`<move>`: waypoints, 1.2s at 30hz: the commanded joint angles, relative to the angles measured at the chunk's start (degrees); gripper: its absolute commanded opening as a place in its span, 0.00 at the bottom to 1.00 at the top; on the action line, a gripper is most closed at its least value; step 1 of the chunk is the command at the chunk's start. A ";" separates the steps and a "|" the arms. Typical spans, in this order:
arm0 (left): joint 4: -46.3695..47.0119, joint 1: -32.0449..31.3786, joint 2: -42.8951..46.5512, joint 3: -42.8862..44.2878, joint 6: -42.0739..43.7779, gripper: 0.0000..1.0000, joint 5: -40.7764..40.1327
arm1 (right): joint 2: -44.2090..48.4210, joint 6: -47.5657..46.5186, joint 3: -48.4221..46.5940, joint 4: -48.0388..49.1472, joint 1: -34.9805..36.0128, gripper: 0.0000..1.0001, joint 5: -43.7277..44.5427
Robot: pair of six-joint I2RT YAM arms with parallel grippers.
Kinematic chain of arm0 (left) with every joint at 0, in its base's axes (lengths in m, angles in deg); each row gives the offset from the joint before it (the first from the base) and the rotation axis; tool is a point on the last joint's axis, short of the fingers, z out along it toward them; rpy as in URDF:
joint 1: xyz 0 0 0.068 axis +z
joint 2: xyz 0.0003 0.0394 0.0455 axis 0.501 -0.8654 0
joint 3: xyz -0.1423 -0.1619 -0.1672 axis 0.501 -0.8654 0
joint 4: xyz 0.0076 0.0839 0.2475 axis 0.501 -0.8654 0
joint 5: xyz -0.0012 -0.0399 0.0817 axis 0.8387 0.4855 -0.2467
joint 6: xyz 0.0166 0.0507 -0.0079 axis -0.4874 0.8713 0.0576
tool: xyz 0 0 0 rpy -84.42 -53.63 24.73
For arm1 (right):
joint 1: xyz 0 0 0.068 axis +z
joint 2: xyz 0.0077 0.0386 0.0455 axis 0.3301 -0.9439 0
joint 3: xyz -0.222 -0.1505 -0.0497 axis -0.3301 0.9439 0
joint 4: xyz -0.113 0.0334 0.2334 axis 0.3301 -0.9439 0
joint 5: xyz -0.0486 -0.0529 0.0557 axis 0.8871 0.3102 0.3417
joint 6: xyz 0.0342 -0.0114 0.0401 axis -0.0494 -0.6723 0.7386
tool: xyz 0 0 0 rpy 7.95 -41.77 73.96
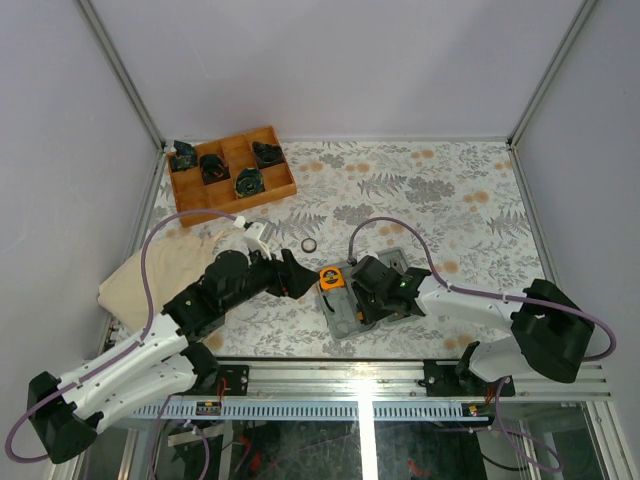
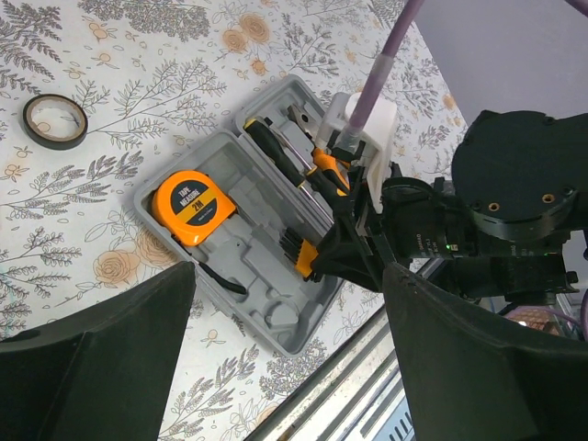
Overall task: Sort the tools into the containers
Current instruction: Place the engineering item in the storage box.
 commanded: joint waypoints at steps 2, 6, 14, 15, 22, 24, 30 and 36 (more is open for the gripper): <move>2.23 -0.29 -0.36 0.95 -0.41 0.82 -0.54 | -2.94 -0.79 -1.93 -2.74 -0.48 0.30 -0.61; 2.23 -0.30 -1.04 1.20 -0.40 0.82 -0.59 | -4.83 -0.81 -2.69 -4.77 -0.44 0.29 -0.22; 1.24 -0.29 -2.16 2.05 -0.99 0.82 -2.05 | -2.30 -1.01 -5.53 -8.68 -0.48 0.30 3.24; 0.54 -0.28 -2.56 2.38 -1.23 0.82 -2.67 | -1.13 -1.17 -6.20 -9.22 -0.49 0.31 3.78; -4.67 -0.23 -8.57 5.98 -4.11 0.83 -6.94 | 8.62 -2.82 -7.41 -8.16 -0.49 0.40 6.75; -5.30 -0.06 -10.81 6.98 -5.00 0.83 -8.04 | 11.30 -2.54 -5.99 -6.74 -0.48 0.44 7.60; -9.57 1.63 -20.28 11.74 -7.12 0.83 -14.05 | 17.55 1.07 -1.01 -4.26 -0.49 0.53 10.04; -12.44 2.36 -31.27 18.55 -5.29 0.84 -18.62 | 24.59 5.08 4.78 -1.15 -0.48 0.58 10.89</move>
